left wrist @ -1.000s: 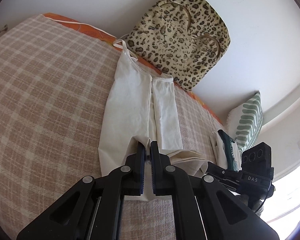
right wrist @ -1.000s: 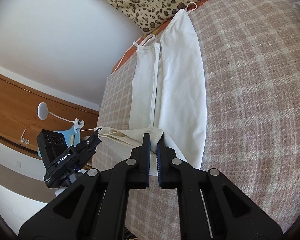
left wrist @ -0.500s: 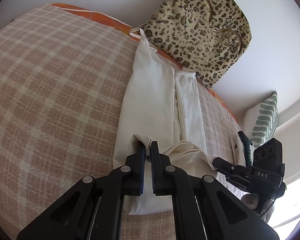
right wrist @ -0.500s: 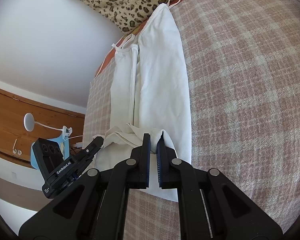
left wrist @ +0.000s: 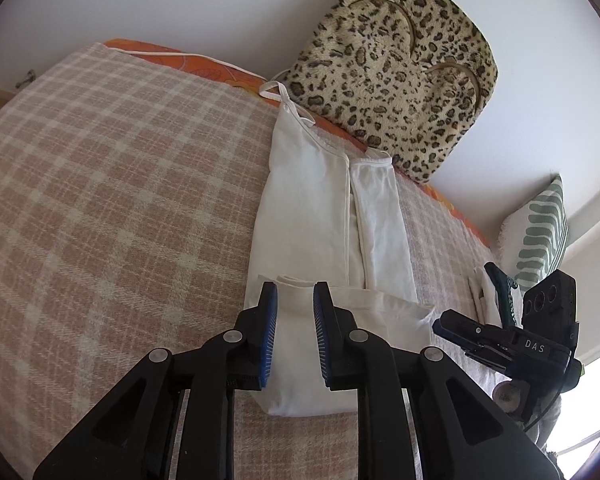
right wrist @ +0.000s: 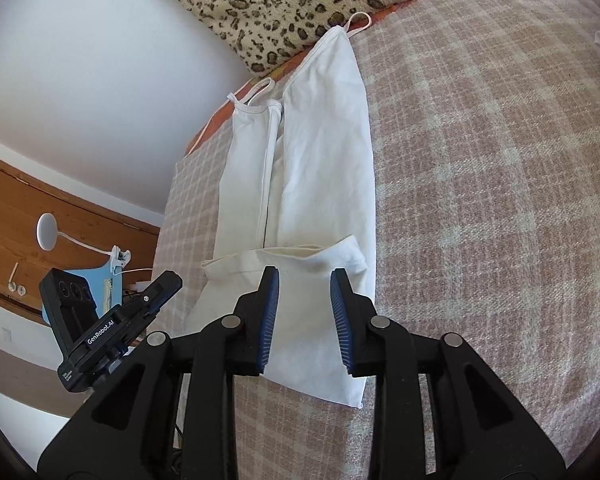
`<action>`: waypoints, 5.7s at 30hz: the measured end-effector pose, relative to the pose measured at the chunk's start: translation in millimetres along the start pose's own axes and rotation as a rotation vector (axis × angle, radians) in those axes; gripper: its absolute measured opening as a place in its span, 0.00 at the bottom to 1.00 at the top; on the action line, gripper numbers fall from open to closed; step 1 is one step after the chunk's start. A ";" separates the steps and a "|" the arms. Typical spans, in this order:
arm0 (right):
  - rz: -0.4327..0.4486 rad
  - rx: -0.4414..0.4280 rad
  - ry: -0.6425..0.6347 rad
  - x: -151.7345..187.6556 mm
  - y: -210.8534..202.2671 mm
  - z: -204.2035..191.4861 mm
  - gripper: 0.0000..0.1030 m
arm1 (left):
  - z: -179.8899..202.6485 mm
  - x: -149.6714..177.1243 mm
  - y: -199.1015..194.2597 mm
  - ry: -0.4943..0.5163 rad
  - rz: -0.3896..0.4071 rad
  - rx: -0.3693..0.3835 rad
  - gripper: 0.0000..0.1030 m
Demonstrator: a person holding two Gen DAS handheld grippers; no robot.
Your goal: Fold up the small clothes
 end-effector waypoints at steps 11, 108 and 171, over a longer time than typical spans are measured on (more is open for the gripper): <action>-0.022 0.050 -0.368 35.5 14.5 -63.0 0.36 | 28.5 32.6 2.8 0.218 -0.052 -0.016 0.16; 0.020 0.037 -0.144 -149.4 57.3 36.7 0.46 | -36.8 -133.7 142.1 0.105 -0.114 0.071 0.53; 0.054 -0.069 -0.218 -196.9 64.8 -18.5 0.06 | 15.1 -169.8 128.4 0.190 0.029 0.189 0.05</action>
Point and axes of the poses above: each gripper's, at about its wrist camera, not at the fingertips, and y roughly the way its jaws point, z to its right, x to its underside, the point moved 5 cm from there along y, roughly the way its jaws point, and after that the axes turned 3 degrees about z, right-handed, at the moved point
